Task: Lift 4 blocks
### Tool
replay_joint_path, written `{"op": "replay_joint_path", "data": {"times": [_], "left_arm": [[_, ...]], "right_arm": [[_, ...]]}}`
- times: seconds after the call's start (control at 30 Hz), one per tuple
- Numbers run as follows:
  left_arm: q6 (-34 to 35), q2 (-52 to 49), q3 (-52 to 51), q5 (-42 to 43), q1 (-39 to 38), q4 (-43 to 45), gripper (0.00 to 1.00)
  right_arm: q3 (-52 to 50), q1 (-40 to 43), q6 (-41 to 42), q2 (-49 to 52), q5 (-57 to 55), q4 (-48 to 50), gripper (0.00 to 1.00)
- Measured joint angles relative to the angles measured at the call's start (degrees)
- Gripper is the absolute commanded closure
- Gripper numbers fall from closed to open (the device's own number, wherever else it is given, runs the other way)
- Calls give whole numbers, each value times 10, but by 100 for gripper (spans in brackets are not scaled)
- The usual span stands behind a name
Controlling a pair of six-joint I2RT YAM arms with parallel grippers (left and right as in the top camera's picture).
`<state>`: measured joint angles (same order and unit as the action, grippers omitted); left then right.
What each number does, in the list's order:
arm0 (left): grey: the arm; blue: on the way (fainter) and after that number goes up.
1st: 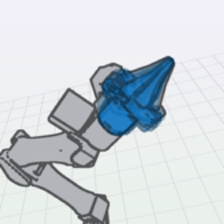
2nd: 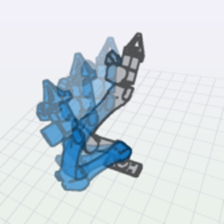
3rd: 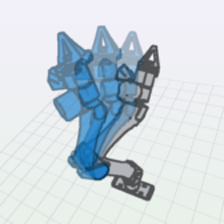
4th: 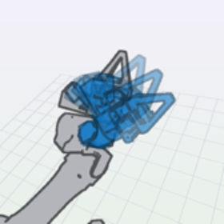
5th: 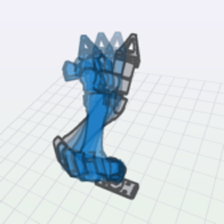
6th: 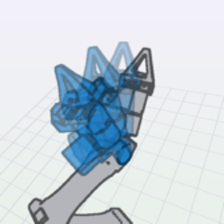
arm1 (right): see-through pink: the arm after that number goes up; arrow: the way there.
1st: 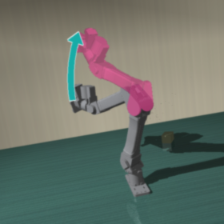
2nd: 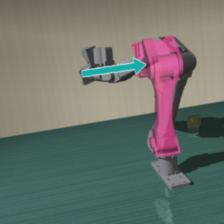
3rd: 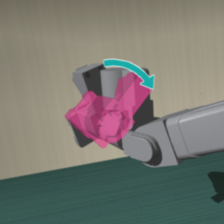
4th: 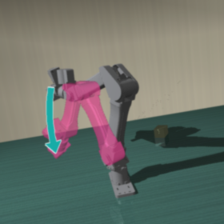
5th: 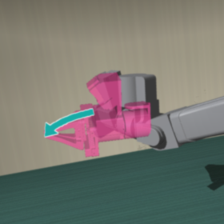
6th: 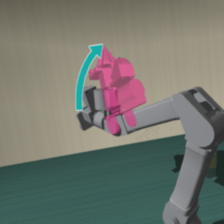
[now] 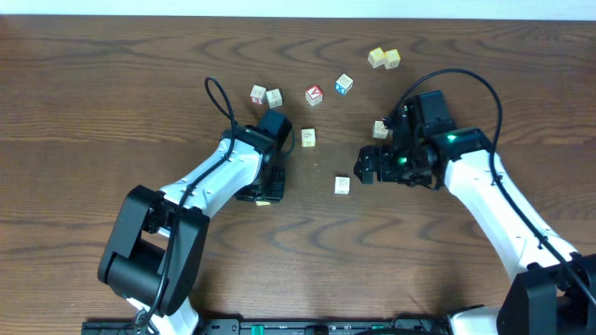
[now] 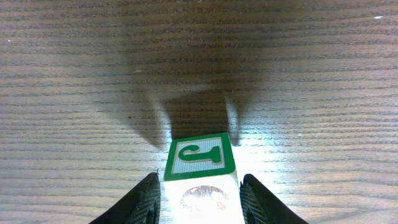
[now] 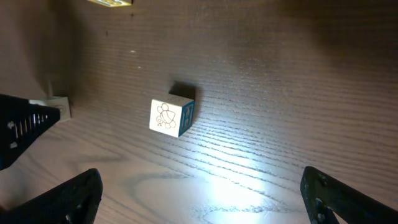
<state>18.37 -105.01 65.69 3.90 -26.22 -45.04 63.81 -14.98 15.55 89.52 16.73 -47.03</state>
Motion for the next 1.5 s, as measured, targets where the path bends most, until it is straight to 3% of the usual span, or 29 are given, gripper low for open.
{"op": "replay_joint_path", "data": {"times": [0.27,0.53,0.7,0.97,1.03,1.23,1.5], "left_arm": [[0,0,2,0,1,-11,53],[0,5,103,0,35,-131,47],[1,43,141,1,74,-161,32],[10,71,141,2,164,-191,27],[15,71,141,2,194,-194,21],[26,71,141,-5,263,-210,21],[26,71,122,-9,279,-221,19]], "right_arm": [[0,0,8,0,-12,0,1],[0,-16,10,0,-15,3,1],[0,-38,19,0,-20,18,1],[0,-96,78,5,-100,51,1],[0,-114,92,15,-120,53,1],[0,-151,129,75,-187,54,1],[0,-156,169,140,-205,80,17]]}}
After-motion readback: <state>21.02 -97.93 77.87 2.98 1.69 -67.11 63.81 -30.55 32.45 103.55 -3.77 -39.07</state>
